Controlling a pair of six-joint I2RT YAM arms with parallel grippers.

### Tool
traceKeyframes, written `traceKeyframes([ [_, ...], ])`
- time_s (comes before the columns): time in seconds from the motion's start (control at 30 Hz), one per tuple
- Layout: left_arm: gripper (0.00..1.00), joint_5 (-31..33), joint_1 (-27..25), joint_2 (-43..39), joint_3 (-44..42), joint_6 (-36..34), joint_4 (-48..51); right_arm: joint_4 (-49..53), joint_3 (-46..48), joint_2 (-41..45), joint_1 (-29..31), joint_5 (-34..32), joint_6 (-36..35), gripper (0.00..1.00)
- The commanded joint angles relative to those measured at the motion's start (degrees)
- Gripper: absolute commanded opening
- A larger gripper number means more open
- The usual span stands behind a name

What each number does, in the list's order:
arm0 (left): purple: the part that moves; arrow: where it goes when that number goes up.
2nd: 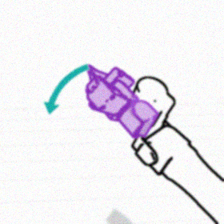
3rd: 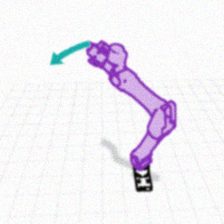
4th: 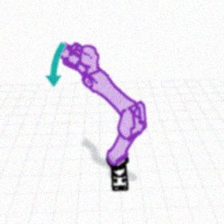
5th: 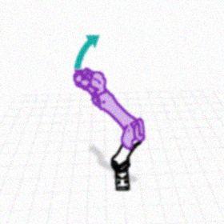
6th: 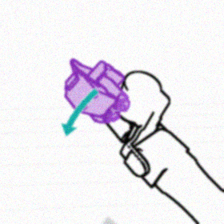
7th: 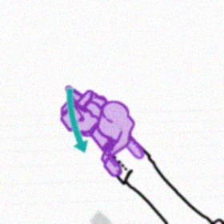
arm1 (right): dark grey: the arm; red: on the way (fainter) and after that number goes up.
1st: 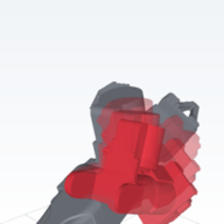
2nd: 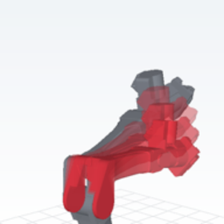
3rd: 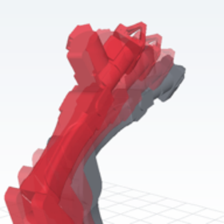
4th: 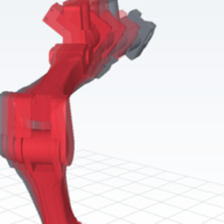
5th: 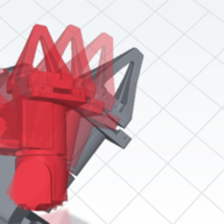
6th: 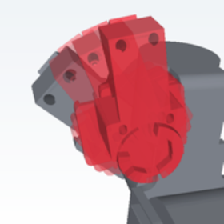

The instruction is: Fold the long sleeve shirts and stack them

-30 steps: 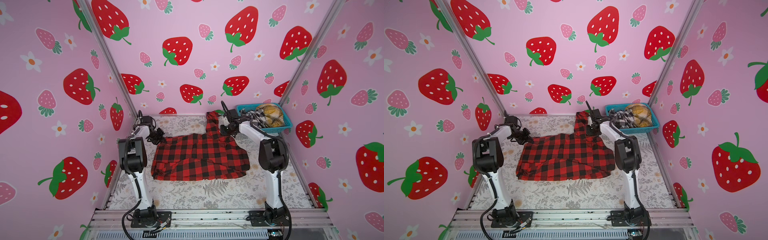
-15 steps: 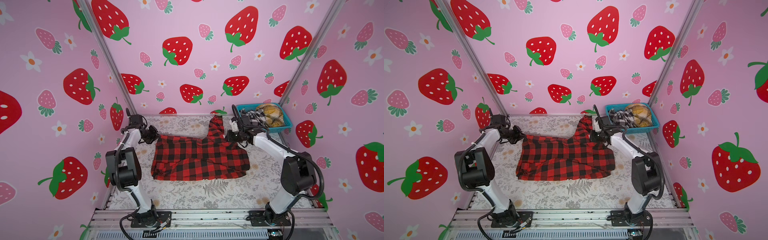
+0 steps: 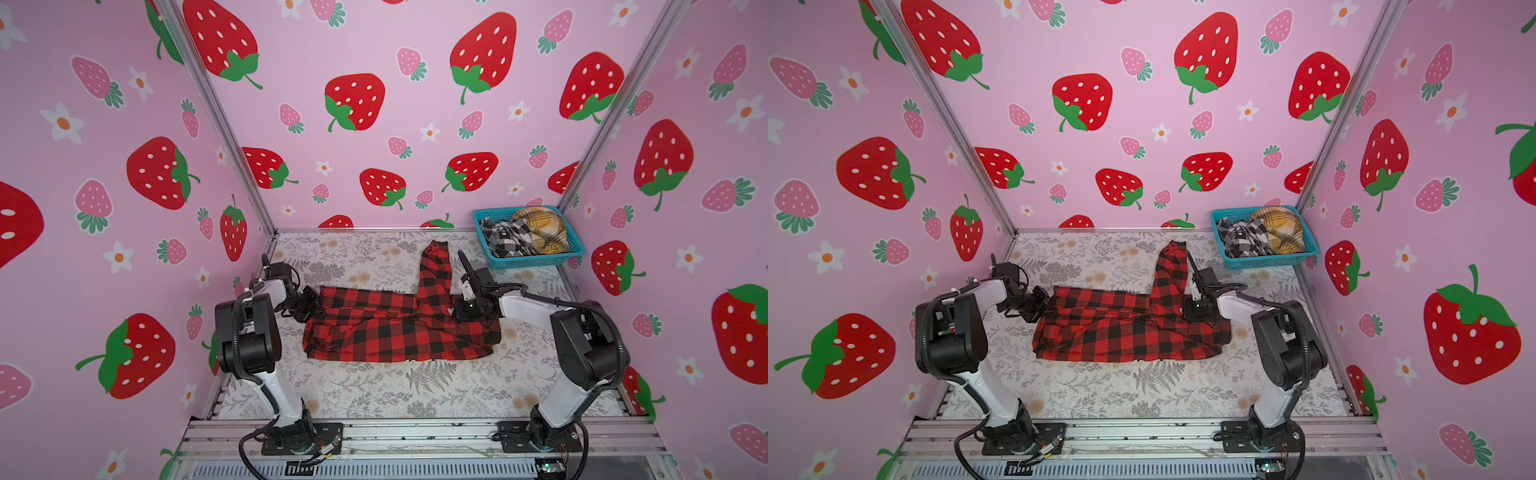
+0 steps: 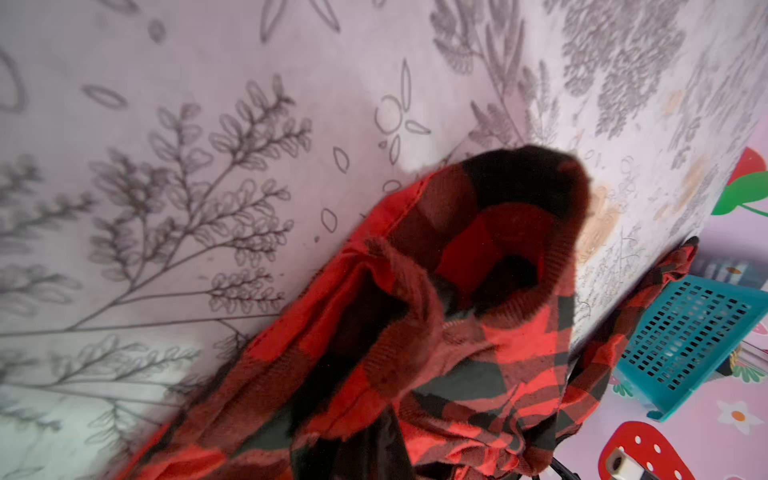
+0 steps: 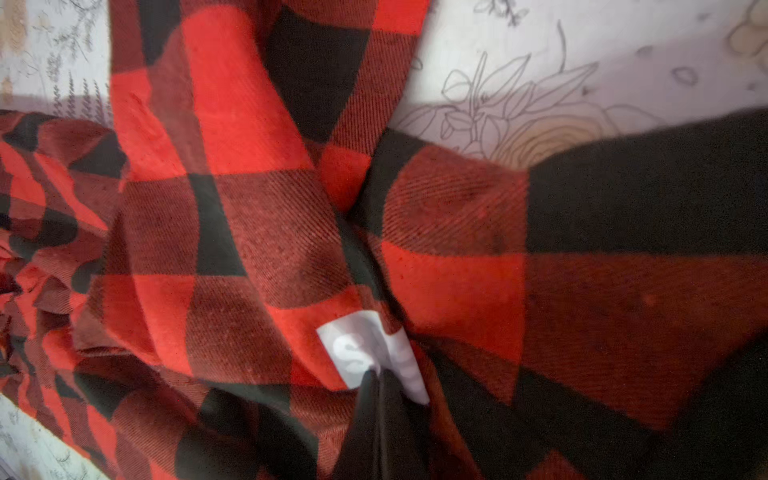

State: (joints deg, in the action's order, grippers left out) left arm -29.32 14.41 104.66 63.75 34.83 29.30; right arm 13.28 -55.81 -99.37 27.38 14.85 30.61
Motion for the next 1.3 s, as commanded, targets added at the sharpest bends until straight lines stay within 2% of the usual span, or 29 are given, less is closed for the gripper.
traceKeyframes([
  [0.0, 0.00, 0.9, 0.3, -3.2, -0.9, 0.1, -0.5, -0.2, -1.4, -0.4, 0.1, -0.8, 0.7, 0.00],
  [0.2, 0.00, 2.1, 0.4, -2.7, -0.4, -1.9, 2.7, 0.0, -2.1, -0.5, 0.3, -0.8, 1.2, 0.00],
  [0.33, 0.00, 0.7, 0.3, -5.7, -2.6, -0.1, 1.2, 0.1, -1.5, -0.1, 0.5, -1.1, 1.3, 0.00],
  [0.5, 0.00, 2.5, 0.3, -8.3, -2.6, -0.4, 2.6, 0.2, -1.4, -0.4, 0.6, -1.4, 1.5, 0.00],
  [0.8, 0.02, 5.3, 0.4, -5.5, -5.6, -1.0, 3.2, 0.7, -2.2, -0.8, 1.0, -1.7, 1.7, 0.00],
  [0.87, 0.22, 4.7, 0.4, -6.4, -5.8, -1.0, 3.1, 2.2, -2.9, 0.0, 0.9, -2.3, 1.2, 0.16],
  [0.9, 0.30, 4.3, 0.3, -7.6, -5.6, -0.8, 3.4, 3.5, -3.9, 0.6, 0.9, -2.8, 0.9, 0.28],
  [0.93, 0.35, 4.1, 0.3, -9.0, -5.1, -1.0, 3.9, 5.0, -5.1, 1.3, 0.9, -3.8, 0.5, 0.38],
  [1.03, 0.40, 4.4, 0.0, -12.9, -1.5, -1.8, 7.4, 10.1, -11.1, 2.3, 0.8, -7.5, -0.5, 0.56],
  [1.13, 0.42, 7.2, -1.2, -15.2, 3.3, -2.7, 11.8, 14.2, -19.7, -0.2, 0.5, -10.1, -1.9, 0.65],
  [1.27, 0.42, 7.5, -5.0, -14.7, 7.2, -1.4, 12.8, 18.3, -31.6, -7.8, -0.6, -11.6, -2.3, 0.66],
])
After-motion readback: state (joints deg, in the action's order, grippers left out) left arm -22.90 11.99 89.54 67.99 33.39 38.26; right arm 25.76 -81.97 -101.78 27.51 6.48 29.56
